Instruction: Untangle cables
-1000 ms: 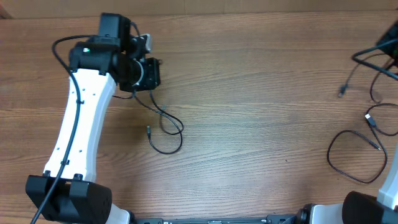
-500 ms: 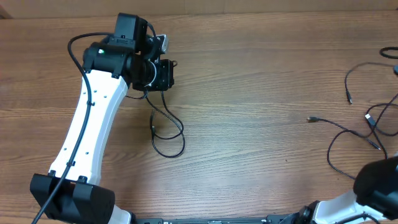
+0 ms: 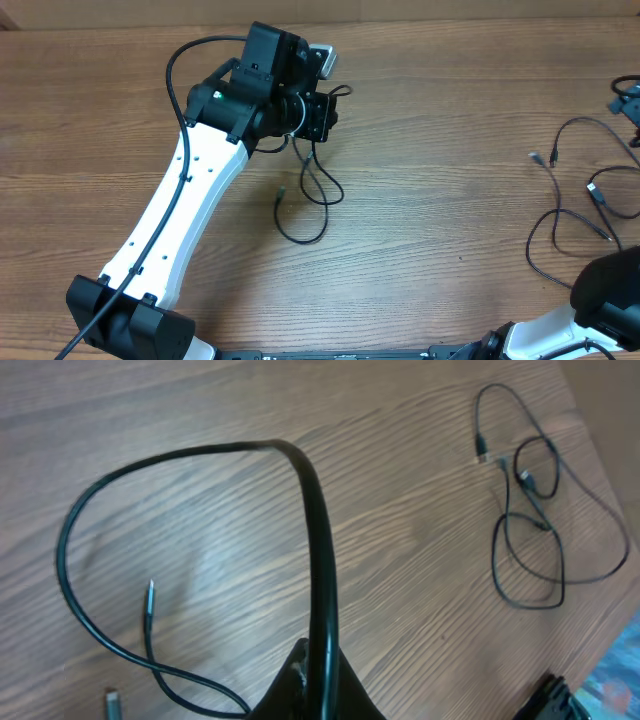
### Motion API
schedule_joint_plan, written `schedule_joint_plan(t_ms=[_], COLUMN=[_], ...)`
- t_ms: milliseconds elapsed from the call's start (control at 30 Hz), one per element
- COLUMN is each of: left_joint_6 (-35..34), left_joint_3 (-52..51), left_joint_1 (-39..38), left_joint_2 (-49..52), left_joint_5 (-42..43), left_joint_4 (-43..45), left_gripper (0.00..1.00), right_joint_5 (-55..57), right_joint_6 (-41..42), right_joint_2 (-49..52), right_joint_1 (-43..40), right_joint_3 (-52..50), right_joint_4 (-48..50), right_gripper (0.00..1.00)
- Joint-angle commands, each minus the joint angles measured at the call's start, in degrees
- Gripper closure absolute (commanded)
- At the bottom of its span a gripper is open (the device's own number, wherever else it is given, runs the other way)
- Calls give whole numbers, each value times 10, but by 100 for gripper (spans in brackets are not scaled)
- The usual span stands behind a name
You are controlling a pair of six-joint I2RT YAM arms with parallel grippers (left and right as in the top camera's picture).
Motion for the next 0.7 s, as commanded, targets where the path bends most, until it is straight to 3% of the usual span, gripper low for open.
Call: schedule_joint_plan(t_ms=[0,167,233,333,467,667], left_joint_6=[15,15,15,15,35,35], left_joint_3=[11,11,11,12,24,33], left_joint_1=[-10,-21,-20,-16,4,79], left_joint_2=[-11,-11,-11,-11,-20,-59], left_joint_5=[41,38,38,37,19,-71], left_joint_4=[21,23,19,20,-1,-96], left_gripper=[96,80,57,38,41,40], right_joint_5=[-152,-183,-182,-176,-173,-153], right_joint_6=[-55,-79,-79,-80,-105,-109], right_joint_2=[-9,-9,-9,-9,-9,-6], right_joint_1=[27,73,93,118,161,234], right_joint_3=[2,2,2,2,2,2], right_joint_4=[-6,-39,-54,-73,-100,-147], right_gripper=[16,15,15,15,13,10])
